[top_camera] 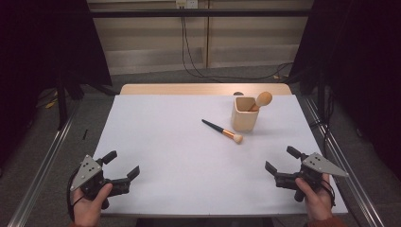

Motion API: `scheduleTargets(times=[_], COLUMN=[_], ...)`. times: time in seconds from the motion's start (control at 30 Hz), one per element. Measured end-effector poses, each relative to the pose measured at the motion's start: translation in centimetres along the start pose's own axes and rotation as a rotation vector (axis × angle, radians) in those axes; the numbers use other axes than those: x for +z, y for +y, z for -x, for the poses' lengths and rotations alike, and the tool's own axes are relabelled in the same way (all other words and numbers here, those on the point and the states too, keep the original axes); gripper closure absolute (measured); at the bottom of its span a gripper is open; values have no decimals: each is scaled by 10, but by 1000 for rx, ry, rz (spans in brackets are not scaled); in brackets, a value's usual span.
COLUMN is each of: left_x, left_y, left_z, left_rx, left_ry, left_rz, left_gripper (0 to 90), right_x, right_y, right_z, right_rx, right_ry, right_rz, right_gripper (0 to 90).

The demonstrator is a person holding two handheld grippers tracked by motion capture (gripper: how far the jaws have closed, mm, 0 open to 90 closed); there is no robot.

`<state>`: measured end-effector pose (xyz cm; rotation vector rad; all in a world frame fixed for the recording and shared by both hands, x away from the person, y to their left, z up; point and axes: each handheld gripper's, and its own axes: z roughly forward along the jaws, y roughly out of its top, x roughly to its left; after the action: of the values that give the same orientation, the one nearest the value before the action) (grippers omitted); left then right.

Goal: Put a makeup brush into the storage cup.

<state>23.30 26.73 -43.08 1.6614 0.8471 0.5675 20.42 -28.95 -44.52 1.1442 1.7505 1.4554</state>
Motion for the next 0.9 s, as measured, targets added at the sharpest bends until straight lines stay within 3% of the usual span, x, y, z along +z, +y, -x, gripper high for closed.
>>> scheduleTargets(times=[0.27,0.53,0.77,0.9], left_x=[0,1,2,2], left_y=[0,0,0,0], left_z=[1,2,1,2], left_rx=[-3,9,8,10], left_ry=[-1,-4,-1,-3], left_rz=[-2,-7,-13,-12], left_gripper=[29,29,29,29], right_x=[12,27,40,48], right_y=[8,17,23,28], right_z=[-1,5,2,1], right_rx=[-23,-7,-49,-46], right_ry=[31,47,82,89], right_rz=[8,19,27,35], right_gripper=[14,14,9,9])
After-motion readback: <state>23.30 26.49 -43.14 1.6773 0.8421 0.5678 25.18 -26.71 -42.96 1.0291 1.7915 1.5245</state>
